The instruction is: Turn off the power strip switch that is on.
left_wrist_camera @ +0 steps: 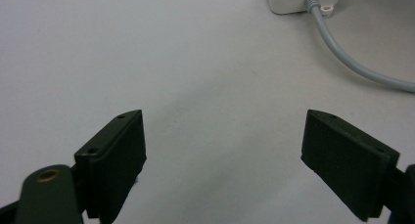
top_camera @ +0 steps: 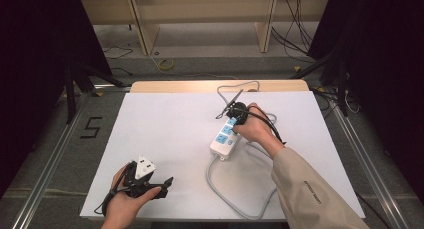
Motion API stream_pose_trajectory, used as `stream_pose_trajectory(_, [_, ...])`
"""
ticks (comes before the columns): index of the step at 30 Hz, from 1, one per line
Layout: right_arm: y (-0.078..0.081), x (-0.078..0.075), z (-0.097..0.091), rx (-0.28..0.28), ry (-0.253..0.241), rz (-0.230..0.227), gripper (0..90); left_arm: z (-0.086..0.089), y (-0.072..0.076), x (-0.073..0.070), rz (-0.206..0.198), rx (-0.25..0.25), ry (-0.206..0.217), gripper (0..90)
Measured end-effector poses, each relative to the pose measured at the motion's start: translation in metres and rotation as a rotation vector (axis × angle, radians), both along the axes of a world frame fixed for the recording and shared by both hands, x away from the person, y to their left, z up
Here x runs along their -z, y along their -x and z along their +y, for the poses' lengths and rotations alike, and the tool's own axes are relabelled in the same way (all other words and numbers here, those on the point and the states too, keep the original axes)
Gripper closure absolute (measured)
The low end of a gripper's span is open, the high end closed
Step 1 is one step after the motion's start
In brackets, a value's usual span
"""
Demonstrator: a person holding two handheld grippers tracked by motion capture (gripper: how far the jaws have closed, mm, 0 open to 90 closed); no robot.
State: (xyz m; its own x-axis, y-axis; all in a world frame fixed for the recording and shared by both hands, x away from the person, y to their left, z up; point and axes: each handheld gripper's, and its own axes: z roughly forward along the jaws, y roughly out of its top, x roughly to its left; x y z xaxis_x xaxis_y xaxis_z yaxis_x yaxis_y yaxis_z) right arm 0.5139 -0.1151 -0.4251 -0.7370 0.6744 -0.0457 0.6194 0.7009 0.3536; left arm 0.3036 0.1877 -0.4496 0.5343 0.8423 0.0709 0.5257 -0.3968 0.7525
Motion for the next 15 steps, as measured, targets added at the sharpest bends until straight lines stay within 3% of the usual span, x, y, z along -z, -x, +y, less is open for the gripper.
stream_pose_trajectory(15, [-0.0012,0.0047,0.0004,-0.001,0.022,0.016,90.0,-0.0001,0.0003,-0.0003,0.0,0.001,-0.002,15.9])
